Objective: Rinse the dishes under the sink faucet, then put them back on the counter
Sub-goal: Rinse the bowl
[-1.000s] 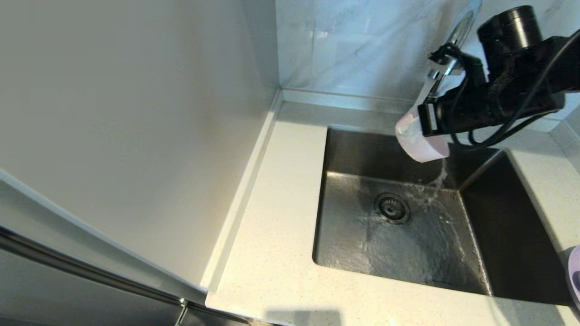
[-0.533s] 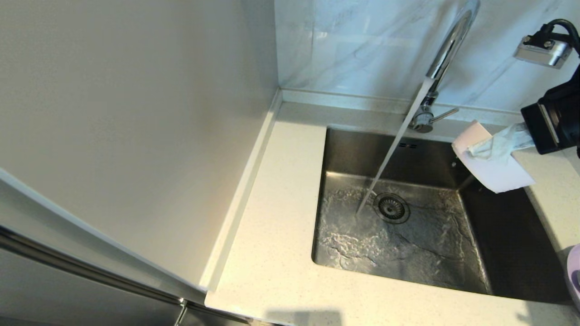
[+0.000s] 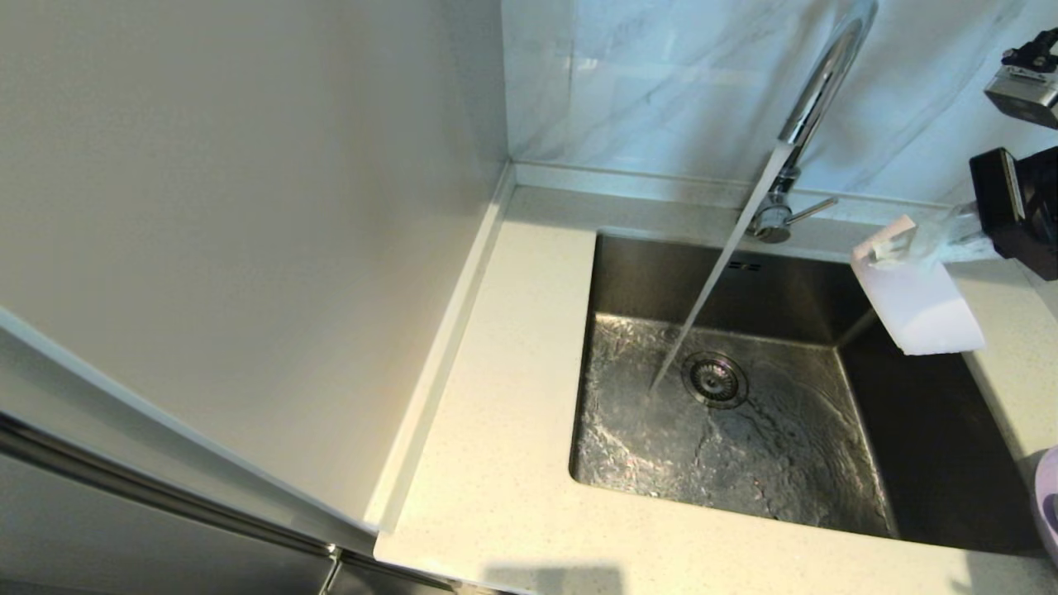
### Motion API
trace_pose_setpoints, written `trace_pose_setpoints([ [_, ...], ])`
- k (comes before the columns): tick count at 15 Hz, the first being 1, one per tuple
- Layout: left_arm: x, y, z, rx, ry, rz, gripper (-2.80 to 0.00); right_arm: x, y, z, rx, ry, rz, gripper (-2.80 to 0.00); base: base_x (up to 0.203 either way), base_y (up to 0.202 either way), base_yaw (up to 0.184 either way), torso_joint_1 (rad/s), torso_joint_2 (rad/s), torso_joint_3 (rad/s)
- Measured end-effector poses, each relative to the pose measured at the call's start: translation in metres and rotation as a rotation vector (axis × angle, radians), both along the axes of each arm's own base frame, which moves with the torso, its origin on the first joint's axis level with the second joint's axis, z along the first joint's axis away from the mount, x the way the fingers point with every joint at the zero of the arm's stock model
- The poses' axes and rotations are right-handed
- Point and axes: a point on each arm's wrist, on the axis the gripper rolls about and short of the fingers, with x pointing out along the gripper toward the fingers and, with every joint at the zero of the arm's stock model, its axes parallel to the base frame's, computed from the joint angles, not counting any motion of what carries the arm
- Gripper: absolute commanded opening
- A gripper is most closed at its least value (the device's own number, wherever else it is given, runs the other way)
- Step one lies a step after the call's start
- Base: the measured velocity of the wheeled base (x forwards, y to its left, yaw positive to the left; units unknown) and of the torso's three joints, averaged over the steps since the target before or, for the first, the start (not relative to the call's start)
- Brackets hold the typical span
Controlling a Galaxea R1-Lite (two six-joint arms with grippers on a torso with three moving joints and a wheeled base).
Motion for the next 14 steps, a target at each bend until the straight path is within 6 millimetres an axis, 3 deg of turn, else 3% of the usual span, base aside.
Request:
trace_pose_setpoints([
  [5,0.000,0.000,0.000,0.000,0.001,0.000,-2.80,0.021,-0.017,0.009,0.291,-0.016,-0.172,-2.80,0.000,0.000,0.000,0.000,0.00,0.000],
  [8,0.000,0.000,0.000,0.000,0.000,-0.001,-2.80,0.029,-0.030,0.003,0.409,0.051,-0.243,-2.80,0.000,0.000,0.000,0.000,0.00,0.000],
  [14,0.000,0.000,0.000,0.000,0.000,-0.001,-2.80,0.052,-0.057,0.007,0.602,0.015,-0.250,-2.80,0.000,0.000,0.000,0.000,0.00,0.000],
])
